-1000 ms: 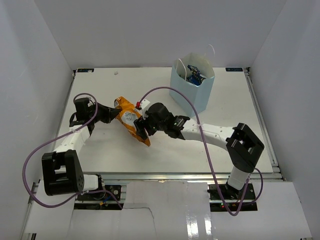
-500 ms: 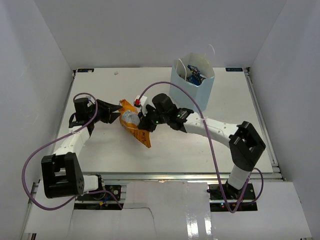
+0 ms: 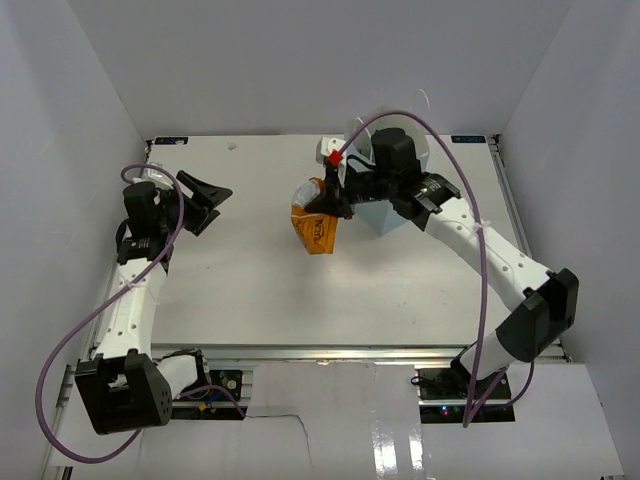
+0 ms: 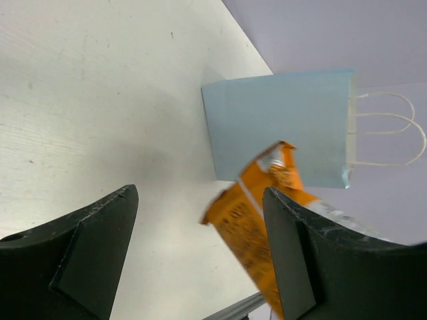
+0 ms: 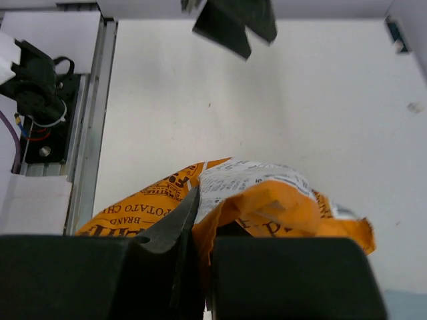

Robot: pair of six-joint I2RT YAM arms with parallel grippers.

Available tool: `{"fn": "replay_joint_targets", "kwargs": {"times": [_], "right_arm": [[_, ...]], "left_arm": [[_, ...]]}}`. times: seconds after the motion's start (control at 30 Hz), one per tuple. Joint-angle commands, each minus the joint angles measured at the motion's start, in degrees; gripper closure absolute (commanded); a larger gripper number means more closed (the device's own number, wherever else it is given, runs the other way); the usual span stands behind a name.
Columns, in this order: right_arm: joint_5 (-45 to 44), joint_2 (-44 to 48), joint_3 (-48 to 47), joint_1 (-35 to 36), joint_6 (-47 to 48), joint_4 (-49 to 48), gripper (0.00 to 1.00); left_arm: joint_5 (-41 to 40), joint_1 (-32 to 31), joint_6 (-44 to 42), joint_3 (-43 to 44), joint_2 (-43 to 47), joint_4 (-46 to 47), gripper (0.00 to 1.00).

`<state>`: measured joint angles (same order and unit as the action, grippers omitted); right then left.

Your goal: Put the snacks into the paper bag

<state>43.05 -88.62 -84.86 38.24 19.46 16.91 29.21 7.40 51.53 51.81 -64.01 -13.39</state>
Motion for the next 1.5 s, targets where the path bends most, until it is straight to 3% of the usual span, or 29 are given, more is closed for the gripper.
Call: {"fn": "replay_joint_targets", "kwargs": {"times": [0.0,0.3,0.53,0.73,0.87,1.23,1.47], "right_arm": [[4.9,5.5,-7.2,-1.1,3.7,0.0,0.92],[4.9,5.3,-26.6,-11.8,-2.4,-1.1,0.92],[3.0,3.5,-37.5,-21.3,-8.5,-7.1,0.92],[-2.8,2.5,-37.9,-23.8,-2.9,-9.7,0.92],[-3.0,1.4,-33.2,-25.3,0.5,-11.3,0.92],[-3.1,-3.1,-32.9,-27.2,-0.7,-18.0,0.92],[8.7,-4.6,-32.6,-29.6,3.5,-17.3,0.92]], "left_arm": [[-2.1,0.3,-5.5,-2.2,3.0,-3.6,0.15],[-2.5,0.4,-9.0,-9.5,7.7,-3.8,0.15],[-3.2,0.4,-10.2,-12.7,9.4,-3.9,0.15],[-2.8,0.5,-10.2,-14.5,10.0,-3.4,0.15],[-2.6,0.5,-10.7,-15.4,10.3,-3.1,0.15],[-2.1,0.5,-11.3,-17.8,11.4,-3.7,0.15],[-1.9,0.4,-11.3,-17.4,10.7,-3.3,0.15]]}}
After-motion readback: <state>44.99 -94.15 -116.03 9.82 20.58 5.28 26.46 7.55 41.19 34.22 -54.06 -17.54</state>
